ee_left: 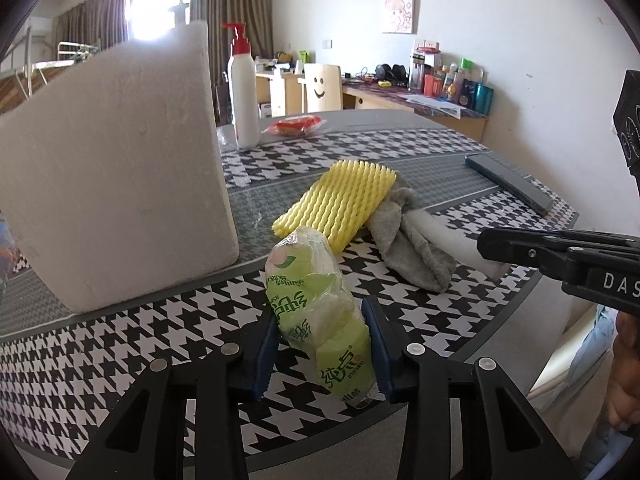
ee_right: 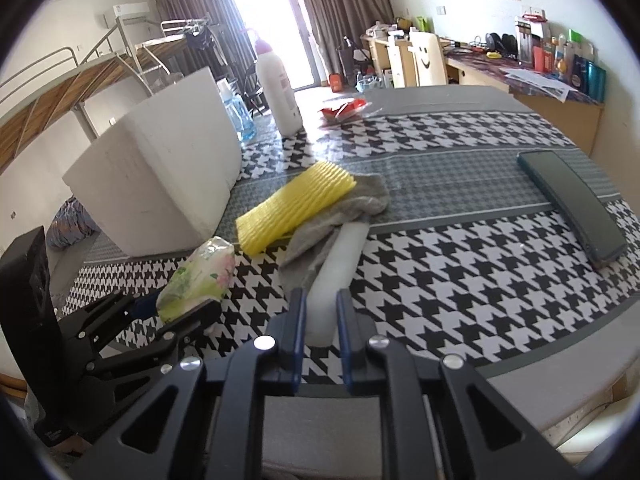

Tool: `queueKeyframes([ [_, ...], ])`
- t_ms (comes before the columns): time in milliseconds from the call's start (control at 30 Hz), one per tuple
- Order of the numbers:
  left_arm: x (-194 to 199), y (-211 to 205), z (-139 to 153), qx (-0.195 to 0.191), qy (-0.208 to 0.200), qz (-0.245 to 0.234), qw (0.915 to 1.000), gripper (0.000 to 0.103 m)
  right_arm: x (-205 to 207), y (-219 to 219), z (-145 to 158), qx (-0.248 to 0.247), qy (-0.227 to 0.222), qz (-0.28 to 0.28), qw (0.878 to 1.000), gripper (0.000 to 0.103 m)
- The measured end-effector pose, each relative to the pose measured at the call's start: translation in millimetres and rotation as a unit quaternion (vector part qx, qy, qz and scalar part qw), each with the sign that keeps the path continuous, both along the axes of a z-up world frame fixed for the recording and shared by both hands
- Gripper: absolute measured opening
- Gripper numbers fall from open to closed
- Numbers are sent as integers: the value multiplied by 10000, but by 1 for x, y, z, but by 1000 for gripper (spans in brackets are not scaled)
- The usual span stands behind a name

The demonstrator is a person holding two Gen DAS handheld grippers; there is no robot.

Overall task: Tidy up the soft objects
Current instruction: 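Lift the green packet with the left tool while the right tool lifts the white roll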

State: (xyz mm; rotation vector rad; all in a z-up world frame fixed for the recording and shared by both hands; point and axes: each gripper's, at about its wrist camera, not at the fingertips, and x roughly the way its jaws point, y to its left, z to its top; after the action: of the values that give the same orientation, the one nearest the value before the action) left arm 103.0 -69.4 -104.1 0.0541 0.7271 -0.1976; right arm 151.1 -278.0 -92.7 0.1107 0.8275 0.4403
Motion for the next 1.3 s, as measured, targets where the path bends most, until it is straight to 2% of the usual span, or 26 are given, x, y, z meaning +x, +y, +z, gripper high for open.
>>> queueKeyframes([
  [33,-1,-1,2,0,-30,-16,10000,42,-1,-1,2,19,-22,-7,10000,16],
  [67,-2,-1,4,-3,-66,-29,10000,42,-2,-1,3,25,-41,-13,10000,9],
  [100,-4,-1,6,-3,-107,-42,9999,42,-3,-2,5,40,-67,1,10000,6],
  [233,-7,0,9,0,-149,-46,9999,42,-6,2,9,11,-146,11,9999,6],
  [367,-8,0,10,12,-165,-48,9999,42,-3,6,1,-313,-165,-153,9993,7],
  [433,-8,0,11,2,-178,-59,9998,42,0,8,-2,-486,-211,-215,9984,9],
  [467,-8,0,11,-3,-181,-64,9998,42,2,7,-3,-545,-205,-283,9979,14],
  [533,-9,1,11,-10,-185,-81,9998,42,5,4,-5,-555,-174,-342,9977,28],
  [567,-9,0,11,-10,-183,-92,9998,41,6,1,-7,-509,-142,-371,9979,40],
  [600,-10,0,11,-11,-185,-97,9998,41,7,-1,-8,-480,-135,-382,9980,46],
  [800,-14,3,16,-46,-249,-99,9996,41,12,-3,-15,-526,-106,-461,9975,46],
  [1000,-15,3,17,-42,-274,-96,9996,41,18,1,-27,-857,-9,-574,9947,46],
  [1067,-15,4,18,-41,-274,-104,9996,41,16,3,-29,-952,-35,-573,9938,45],
  [1167,-16,3,19,-35,-304,-124,9995,41,17,4,-28,-1101,-71,-634,9919,30],
  [1200,-16,2,20,-26,-319,-130,9994,41,16,5,-28,-1079,-56,-580,9925,21],
  [1233,-16,2,21,-19,-340,-142,9993,41,15,6,-28,-1060,-40,-543,9929,20],
  [1300,-17,2,24,-15,-383,-156,9991,41,14,8,-27,-1137,-96,-561,9919,13],
])
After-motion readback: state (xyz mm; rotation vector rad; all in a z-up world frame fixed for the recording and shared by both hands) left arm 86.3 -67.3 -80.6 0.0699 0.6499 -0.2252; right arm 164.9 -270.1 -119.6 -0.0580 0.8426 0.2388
